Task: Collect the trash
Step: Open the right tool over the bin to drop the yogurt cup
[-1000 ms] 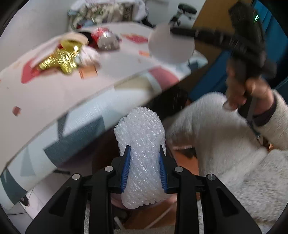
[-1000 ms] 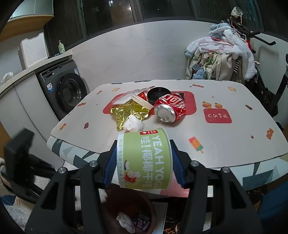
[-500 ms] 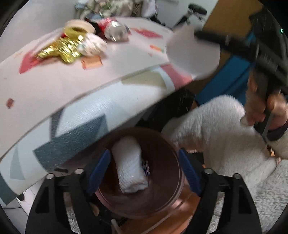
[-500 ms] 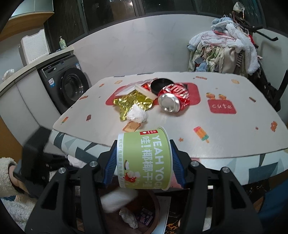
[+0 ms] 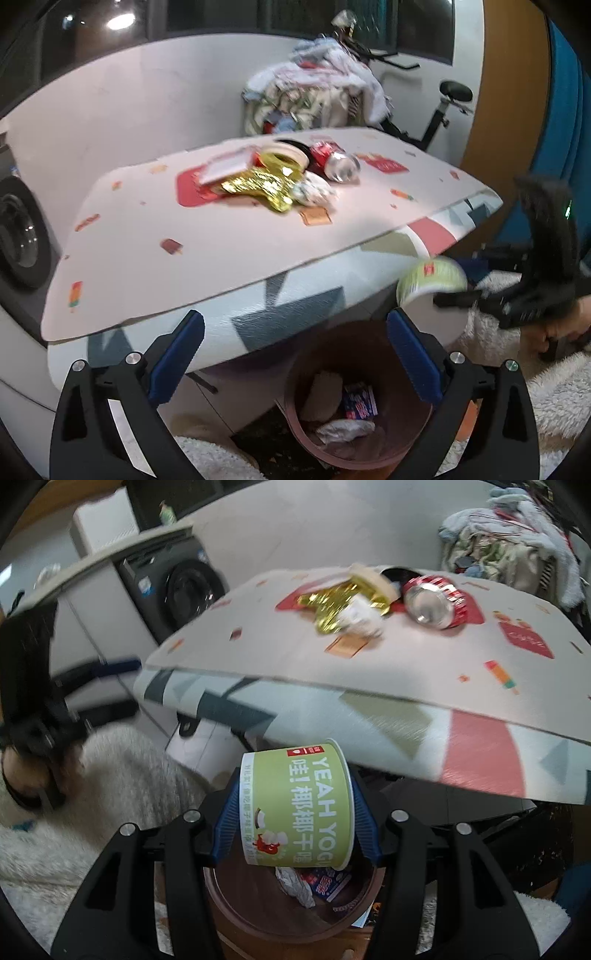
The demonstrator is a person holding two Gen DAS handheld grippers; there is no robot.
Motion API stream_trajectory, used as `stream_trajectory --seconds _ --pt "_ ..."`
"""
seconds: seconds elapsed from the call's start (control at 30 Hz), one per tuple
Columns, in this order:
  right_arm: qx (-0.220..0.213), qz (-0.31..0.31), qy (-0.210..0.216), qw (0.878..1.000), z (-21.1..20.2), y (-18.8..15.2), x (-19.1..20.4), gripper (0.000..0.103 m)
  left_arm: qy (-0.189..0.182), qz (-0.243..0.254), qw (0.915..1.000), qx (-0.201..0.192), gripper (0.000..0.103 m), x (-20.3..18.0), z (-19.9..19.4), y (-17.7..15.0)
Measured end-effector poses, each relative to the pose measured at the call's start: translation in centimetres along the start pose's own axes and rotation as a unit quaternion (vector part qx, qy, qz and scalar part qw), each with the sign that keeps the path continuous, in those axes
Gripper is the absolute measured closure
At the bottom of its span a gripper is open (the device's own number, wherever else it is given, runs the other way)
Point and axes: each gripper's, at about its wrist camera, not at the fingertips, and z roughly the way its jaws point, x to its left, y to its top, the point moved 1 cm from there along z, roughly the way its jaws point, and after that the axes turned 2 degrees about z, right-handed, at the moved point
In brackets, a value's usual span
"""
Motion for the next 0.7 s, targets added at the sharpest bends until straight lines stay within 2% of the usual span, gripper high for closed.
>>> stream_trajectory --seconds 0.13,0.27,0.4,0.7 --pt "0.022 -0.026 0.0 0.999 1.9 -0.2 0.8 0.048 0.015 -0.016 0.9996 -0.015 0.006 0.4 -0.5 -0.7" --pt "0.044 -0.04 -0.028 0.998 4.5 -0.6 0.7 0.048 0.02 -0.018 0.9996 -0.003 0.006 0.4 0.2 -1.4" --pt "0.08 -0.04 -0.049 0.995 7.0 -1.8 0.3 0.048 0.058 -0.016 0.9982 -0.005 0.006 0.2 0.6 -1.3" --pt "0.087 -0.046 -0.053 0.994 7.3 -2.3 0.4 0.047 0.049 0.007 0.9988 -0.001 0.006 -0.8 1.3 -1.3"
